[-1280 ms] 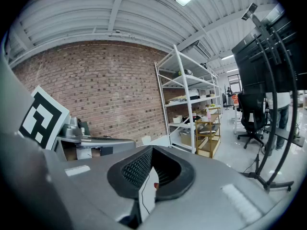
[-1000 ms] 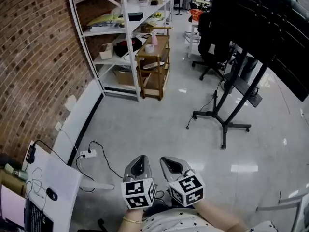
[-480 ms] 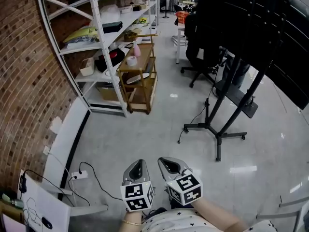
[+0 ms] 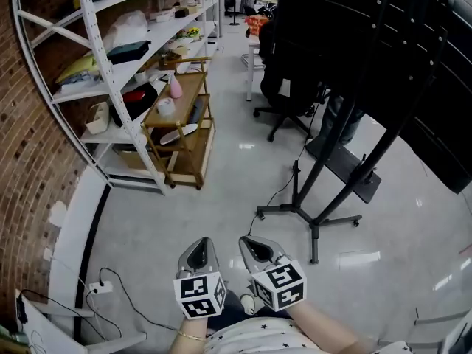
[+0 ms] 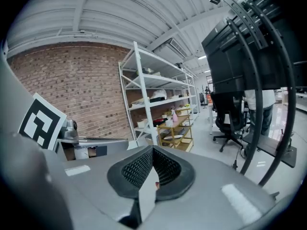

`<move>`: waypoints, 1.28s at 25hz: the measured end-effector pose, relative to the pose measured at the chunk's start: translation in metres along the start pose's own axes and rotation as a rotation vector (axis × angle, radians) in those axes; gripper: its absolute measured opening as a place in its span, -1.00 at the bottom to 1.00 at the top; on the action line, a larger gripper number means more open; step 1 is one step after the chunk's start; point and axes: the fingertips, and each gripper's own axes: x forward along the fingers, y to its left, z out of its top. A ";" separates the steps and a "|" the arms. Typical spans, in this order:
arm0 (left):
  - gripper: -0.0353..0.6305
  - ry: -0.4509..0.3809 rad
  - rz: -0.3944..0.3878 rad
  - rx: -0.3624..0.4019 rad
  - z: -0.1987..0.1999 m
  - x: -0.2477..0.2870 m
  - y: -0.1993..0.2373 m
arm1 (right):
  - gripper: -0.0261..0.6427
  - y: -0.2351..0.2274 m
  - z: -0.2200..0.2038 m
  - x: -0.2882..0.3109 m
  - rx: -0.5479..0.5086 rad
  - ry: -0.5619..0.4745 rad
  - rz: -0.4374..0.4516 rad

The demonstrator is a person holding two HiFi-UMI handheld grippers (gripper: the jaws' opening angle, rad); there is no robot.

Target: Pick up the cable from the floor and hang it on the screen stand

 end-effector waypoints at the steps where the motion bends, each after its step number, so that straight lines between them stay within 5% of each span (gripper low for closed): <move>1: -0.87 0.012 -0.010 0.008 0.001 0.013 -0.005 | -0.93 -0.015 -0.001 0.002 0.018 0.007 -0.016; 15: -0.87 0.166 -0.207 0.121 0.009 0.257 -0.041 | -0.93 -0.208 0.001 0.121 0.189 0.128 -0.247; 21: -0.87 0.256 -0.314 0.107 0.010 0.373 -0.050 | -0.93 -0.284 0.010 0.195 0.188 0.129 -0.350; 32: -0.87 0.338 -0.407 0.192 -0.080 0.550 -0.097 | -0.92 -0.463 -0.092 0.297 0.317 0.234 -0.460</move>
